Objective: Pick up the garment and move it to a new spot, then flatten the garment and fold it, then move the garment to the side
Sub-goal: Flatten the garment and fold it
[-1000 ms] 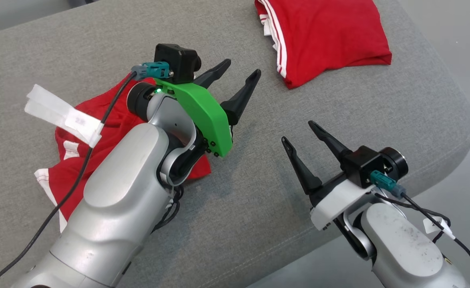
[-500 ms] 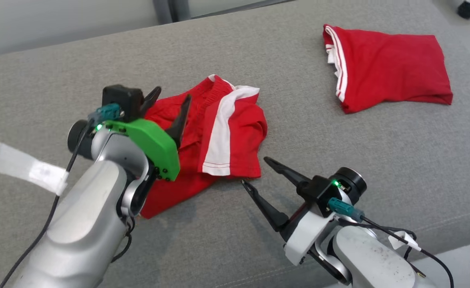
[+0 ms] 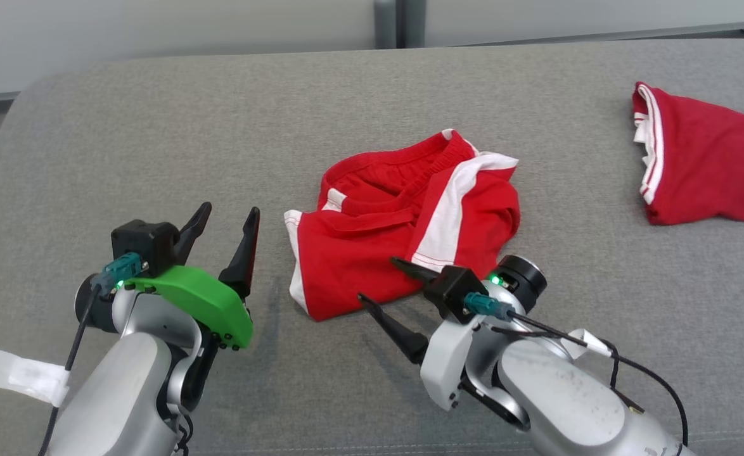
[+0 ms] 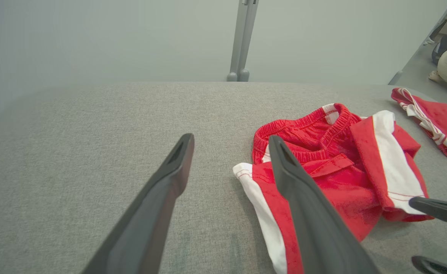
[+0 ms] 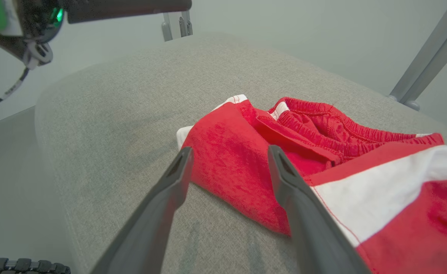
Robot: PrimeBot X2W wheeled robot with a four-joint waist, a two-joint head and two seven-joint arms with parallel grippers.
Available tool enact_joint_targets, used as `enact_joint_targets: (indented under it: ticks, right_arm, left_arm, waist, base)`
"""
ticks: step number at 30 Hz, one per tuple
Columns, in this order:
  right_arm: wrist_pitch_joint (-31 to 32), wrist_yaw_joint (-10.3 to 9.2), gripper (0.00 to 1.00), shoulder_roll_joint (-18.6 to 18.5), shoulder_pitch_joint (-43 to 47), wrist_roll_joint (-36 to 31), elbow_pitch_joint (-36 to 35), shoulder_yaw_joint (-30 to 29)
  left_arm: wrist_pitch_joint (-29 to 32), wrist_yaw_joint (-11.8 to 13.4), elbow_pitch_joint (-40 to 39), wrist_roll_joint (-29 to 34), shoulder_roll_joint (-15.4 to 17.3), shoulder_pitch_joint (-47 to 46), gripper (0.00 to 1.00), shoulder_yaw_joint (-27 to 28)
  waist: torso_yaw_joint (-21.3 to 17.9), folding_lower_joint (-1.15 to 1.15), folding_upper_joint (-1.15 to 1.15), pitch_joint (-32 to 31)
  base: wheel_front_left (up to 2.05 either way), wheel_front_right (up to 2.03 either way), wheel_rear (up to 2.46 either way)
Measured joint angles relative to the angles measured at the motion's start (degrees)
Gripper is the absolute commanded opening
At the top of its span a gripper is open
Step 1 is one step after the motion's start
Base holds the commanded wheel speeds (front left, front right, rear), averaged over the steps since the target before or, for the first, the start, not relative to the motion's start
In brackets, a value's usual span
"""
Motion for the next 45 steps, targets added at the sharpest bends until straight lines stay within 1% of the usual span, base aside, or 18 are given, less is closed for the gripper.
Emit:
enact_joint_targets:
  ticks: [2,8,10,12,19,25,26,27,28,29,30,33,36,41,43,45]
  right_arm:
    - [1.6,0.01,1.0,0.0,-1.9,-0.3,1.3,0.0]
    - [6.9,0.03,1.0,0.3,-7.6,1.0,5.9,-1.8]
    - [8.9,0.52,1.0,0.3,-9.3,1.3,7.6,-1.9]
    - [10.9,0.53,1.0,0.3,-10.8,1.5,9.7,-2.0]
    - [16.2,0.96,1.0,0.2,-14.9,2.3,15.8,-2.9]
    - [20.0,0.96,1.0,-0.4,-15.6,2.4,21.1,-3.3]
    - [20.9,0.96,0.97,-0.5,-15.6,2.8,22.6,-3.4]
    - [21.5,0.97,0.79,-0.4,-15.6,3.0,23.2,-3.4]
    - [22.0,1.0,0.39,-0.4,-15.6,3.6,23.9,-3.5]
    - [22.5,1.02,0.04,-0.2,-15.6,4.4,24.5,-3.5]
    - [22.7,1.02,0.0,-0.1,-15.5,5.0,24.9,-3.5]
    - [23.2,1.51,0.0,0.2,-15.5,6.1,25.3,-3.4]
    - [21.8,1.52,0.0,0.5,-15.8,6.3,24.0,-3.5]
    - [17.8,1.53,0.0,0.6,-17.3,7.1,19.7,-4.6]
    - [15.8,1.54,0.0,0.3,-17.5,7.8,17.8,-5.8]
    - [14.0,1.52,0.0,-0.9,-17.4,8.6,16.0,-7.7]
  left_arm:
    - [-0.3,0.5,-0.9,0.0,0.0,1.2,1.0,0.4]
    - [-1.4,0.5,-2.6,0.0,-0.7,4.4,1.0,0.4]
    - [-1.4,0.5,-3.0,0.0,-1.1,4.9,1.0,0.2]
    - [-1.7,0.5,-3.3,0.0,-1.4,5.1,1.0,-0.4]
    - [-1.6,0.5,-4.6,0.0,-3.2,5.1,1.0,-2.6]
    - [-1.1,0.4,-4.9,0.0,-4.4,5.1,1.0,-4.5]
    - [-1.1,0.4,-5.0,0.0,-4.6,5.1,1.0,-4.8]
    - [-1.1,0.4,-5.1,0.0,-4.5,5.1,1.0,-4.7]
    - [-1.1,0.4,-5.2,0.0,-4.5,5.2,1.0,-4.6]
    - [-1.1,0.4,-5.3,0.0,-4.4,5.2,1.0,-4.4]
    - [-1.1,0.4,-5.4,0.0,-4.3,5.3,1.0,-4.2]
    - [-1.2,0.4,-5.7,0.0,-4.0,6.2,1.0,-3.1]
    - [-1.2,0.4,-5.9,0.0,-2.6,7.4,1.0,-1.7]
    - [-1.9,0.5,-6.3,0.0,-0.5,9.2,1.0,1.1]
    - [-2.0,0.5,-6.4,0.0,0.4,10.2,1.0,2.2]
    - [-2.0,0.5,-6.7,0.0,1.2,11.1,1.0,2.9]
  waist:
    - [1.7,0.0,0.0,-0.1]
    - [6.8,0.0,0.0,-0.1]
    - [8.5,0.0,0.0,-0.1]
    - [10.1,0.0,0.0,0.0]
    - [16.0,0.0,0.0,0.1]
    - [21.0,0.0,0.0,0.1]
    - [22.6,0.0,0.0,0.1]
    - [23.3,0.0,0.0,0.0]
    - [24.1,0.0,0.0,0.0]
    - [24.7,0.0,0.0,0.0]
    - [25.3,0.0,0.0,-0.1]
    - [26.5,0.0,0.0,-0.4]
    - [26.4,0.0,0.0,-0.8]
    - [24.3,0.0,0.0,-1.4]
    - [23.2,0.0,0.0,-1.6]
    - [21.9,0.0,0.0,-1.8]
  base:
    - [0.0,0.0,0.0]
    - [0.0,0.0,0.0]
    - [0.0,0.0,0.0]
    - [0.0,0.0,0.0]
    - [0.0,0.0,0.0]
    - [0.0,0.0,0.0]
    - [0.0,0.0,0.0]
    - [0.0,0.0,0.0]
    - [0.0,0.0,0.0]
    - [0.0,0.0,0.0]
    - [0.0,0.0,0.0]
    - [0.0,0.0,0.0]
    - [0.0,0.0,0.0]
    - [0.0,0.0,0.0]
    - [0.0,0.0,0.0]
    - [0.0,0.0,0.0]
